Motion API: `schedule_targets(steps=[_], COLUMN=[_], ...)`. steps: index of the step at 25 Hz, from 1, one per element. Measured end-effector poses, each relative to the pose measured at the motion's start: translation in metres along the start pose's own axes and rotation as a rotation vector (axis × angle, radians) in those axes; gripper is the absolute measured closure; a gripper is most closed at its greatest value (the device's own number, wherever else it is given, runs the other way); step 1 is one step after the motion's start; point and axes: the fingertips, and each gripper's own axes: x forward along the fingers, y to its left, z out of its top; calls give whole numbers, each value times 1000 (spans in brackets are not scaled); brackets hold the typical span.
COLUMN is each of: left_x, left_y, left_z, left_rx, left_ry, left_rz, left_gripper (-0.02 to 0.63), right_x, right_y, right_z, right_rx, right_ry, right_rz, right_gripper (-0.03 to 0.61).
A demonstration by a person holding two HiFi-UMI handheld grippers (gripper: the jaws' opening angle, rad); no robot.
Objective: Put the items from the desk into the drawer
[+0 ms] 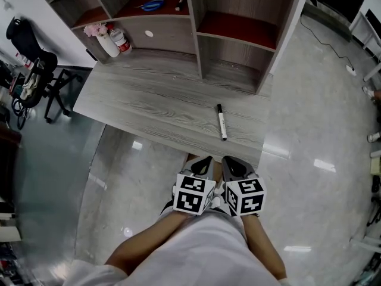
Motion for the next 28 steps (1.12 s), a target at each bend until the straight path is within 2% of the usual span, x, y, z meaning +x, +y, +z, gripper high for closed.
schedule_targets(steps=[12,17,22,25,28], left_x=[43,55,62,64,68], left_y=[46,64,83,90,95], left_z=[30,35,37,37,37], left_rx=[22,13,15,5,4], left_ry=[54,78,105,120,132], left_rz=[-94,-128,-156,-180,-203], left_gripper=[609,609,609,609,610], right_x=[66,91,109,117,126], right_y=[-35,-49,-61,-63,-69], right_z=[27,28,29,28,30], right_rx=[-18,-44,-23,-8,-1], right_ry=[73,120,151,177,193], right_rz=[-136,-194,-239,-254,-279], right_gripper=[575,574,572,534,531])
